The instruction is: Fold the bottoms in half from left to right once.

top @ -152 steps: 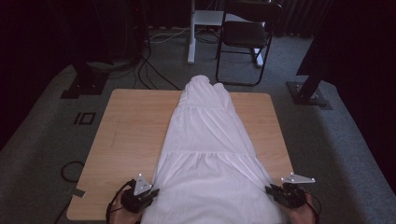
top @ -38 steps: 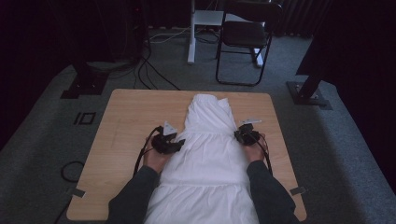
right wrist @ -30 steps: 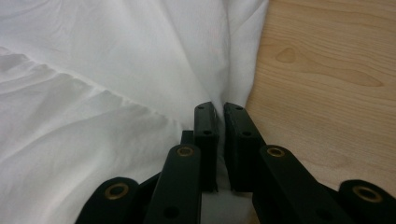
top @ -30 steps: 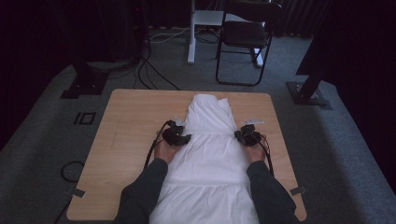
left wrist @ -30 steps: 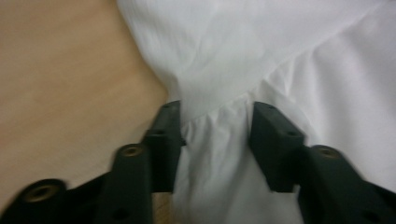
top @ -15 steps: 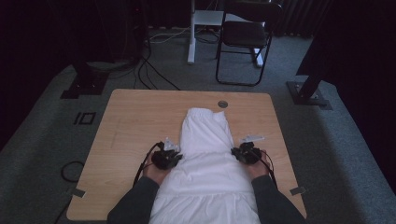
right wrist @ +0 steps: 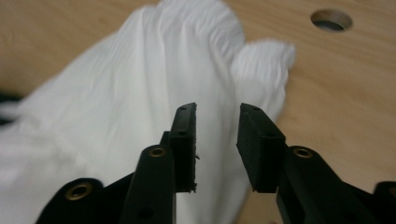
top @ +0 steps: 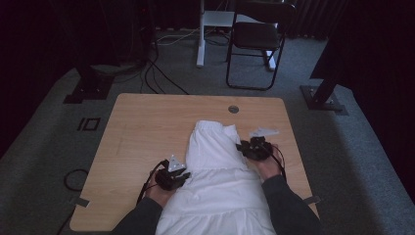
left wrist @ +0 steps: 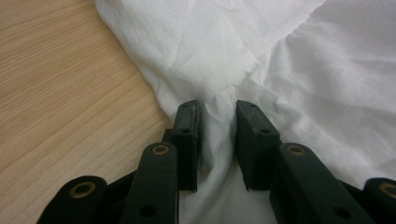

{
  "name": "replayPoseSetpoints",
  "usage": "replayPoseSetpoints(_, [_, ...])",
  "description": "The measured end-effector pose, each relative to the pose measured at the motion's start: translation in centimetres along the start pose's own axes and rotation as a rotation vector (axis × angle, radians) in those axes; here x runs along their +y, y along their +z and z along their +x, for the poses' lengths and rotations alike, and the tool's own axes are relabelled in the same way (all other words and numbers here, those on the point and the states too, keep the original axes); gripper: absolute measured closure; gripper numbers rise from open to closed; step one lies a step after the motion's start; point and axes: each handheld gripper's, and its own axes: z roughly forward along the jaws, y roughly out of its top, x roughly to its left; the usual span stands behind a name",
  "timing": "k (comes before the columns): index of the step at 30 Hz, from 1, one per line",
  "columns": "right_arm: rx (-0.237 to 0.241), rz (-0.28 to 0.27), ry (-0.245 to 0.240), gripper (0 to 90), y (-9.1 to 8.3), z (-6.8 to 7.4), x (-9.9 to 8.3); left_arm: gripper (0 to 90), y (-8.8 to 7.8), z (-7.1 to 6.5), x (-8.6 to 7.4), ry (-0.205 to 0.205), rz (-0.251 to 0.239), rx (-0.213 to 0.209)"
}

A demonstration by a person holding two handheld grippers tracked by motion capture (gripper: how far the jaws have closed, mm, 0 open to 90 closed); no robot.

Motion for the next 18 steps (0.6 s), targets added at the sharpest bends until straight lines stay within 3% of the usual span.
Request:
replayPoseSetpoints(1, [0.007, 0.003, 0.008, 68.7, 0.7, -0.1, 0.6, 71.3, 0.0, 0.0, 0.0, 0.0, 0.0, 0.0])
replayPoseSetpoints(2, [0.035, 0.008, 0.028, 59.9, 2.6, -0.3, 1.7, 71.0, 0.0, 0.0, -0.1, -0.002, -0.004, 0.0])
replayPoseSetpoints(4, [0.039, 0.016, 0.048, 56.0, 4.2, -0.3, 2.3, 71.0, 0.0, 0.0, -0.1, -0.002, -0.006, 0.0])
replayPoseSetpoints(7, [0.048, 0.035, 0.069, 53.2, 6.4, -0.2, 2.8, 71.0, 0.0, 0.0, -0.1, -0.003, -0.008, -0.001])
replayPoseSetpoints(9, [0.063, 0.087, 0.09, 52.3, 7.9, -0.4, 2.7, 71.0, 0.0, 0.0, -0.1, -0.002, -0.009, -0.001])
replayPoseSetpoints(11, [0.031, 0.133, 0.087, 56.3, 8.7, -0.5, 2.5, 70.9, 0.0, 0.0, -0.1, -0.005, -0.009, -0.001])
replayPoseSetpoints(12, [-0.004, 0.16, 0.079, 69.4, 8.9, -0.6, 2.4, 70.9, 0.0, 0.0, -0.2, -0.006, -0.01, -0.001])
replayPoseSetpoints(13, [-0.026, 0.167, 0.07, 76.1, 8.8, -0.6, 2.5, 70.8, 0.0, 0.0, -0.2, -0.008, -0.011, -0.001])
replayPoseSetpoints(15, [-0.082, 0.139, 0.033, 85.5, 7.7, -0.2, 2.8, 70.6, 0.0, -0.1, -0.2, -0.016, -0.014, 0.003])
replayPoseSetpoints(18, [-0.232, 0.039, -0.122, 87.0, 4.6, 1.3, 3.7, 70.1, -0.1, -0.2, -0.3, -0.015, -0.01, 0.002])
